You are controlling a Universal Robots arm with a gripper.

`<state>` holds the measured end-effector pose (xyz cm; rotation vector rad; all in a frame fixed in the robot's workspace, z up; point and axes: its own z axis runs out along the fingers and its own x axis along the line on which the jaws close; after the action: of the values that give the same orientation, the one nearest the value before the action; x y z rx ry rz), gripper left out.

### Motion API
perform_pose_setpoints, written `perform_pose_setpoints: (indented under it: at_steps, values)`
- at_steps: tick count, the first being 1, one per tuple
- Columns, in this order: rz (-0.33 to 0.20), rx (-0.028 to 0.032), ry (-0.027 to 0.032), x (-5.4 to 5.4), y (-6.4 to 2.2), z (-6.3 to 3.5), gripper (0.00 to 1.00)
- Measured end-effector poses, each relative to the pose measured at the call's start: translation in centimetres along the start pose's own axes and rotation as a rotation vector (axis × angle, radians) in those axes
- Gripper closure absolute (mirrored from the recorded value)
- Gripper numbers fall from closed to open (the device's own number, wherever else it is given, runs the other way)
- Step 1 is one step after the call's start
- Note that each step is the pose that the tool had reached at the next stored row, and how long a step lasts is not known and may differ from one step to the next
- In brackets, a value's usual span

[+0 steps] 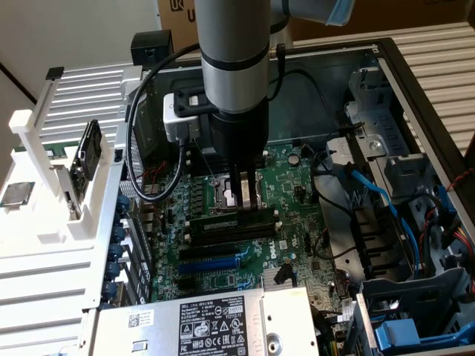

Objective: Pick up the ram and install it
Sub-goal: 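Insert the ram into the slot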

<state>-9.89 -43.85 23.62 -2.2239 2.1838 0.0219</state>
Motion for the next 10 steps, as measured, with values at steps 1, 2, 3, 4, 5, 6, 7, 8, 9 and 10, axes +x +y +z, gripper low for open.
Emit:
perform_pose_setpoints:
  at_steps: [1, 2, 3, 4, 5, 6, 7, 8, 9, 10]
  values:
    - [0.000, 0.0000, 0.0001, -0.04, 0.00, 0.00, 0.87]
    - [0.000, 0.0000, 0.0000, -0.08, 0.00, 0.01, 0.87]
    - [0.000, -0.0001, 0.0001, -0.11, 0.00, 0.02, 0.87]
    - [0.000, -0.0001, 0.0001, -0.11, 0.00, 0.01, 0.87]
    - [0.000, -0.0001, 0.0002, -0.11, 0.00, 0.01, 0.87]
    - [0.000, -0.0001, 0.0003, -0.11, 0.00, 0.01, 0.87]
    - [0.000, -0.0001, 0.0002, -0.11, 0.01, 0.02, 0.87]
    - [0.001, -0.0001, 0.0001, -0.12, 0.05, 0.03, 0.87]
    - [0.001, -0.0001, 0.0002, -0.12, 0.10, 0.07, 0.87]
    - [0.001, -0.0001, 0.0002, -0.11, 0.12, 0.08, 0.87]
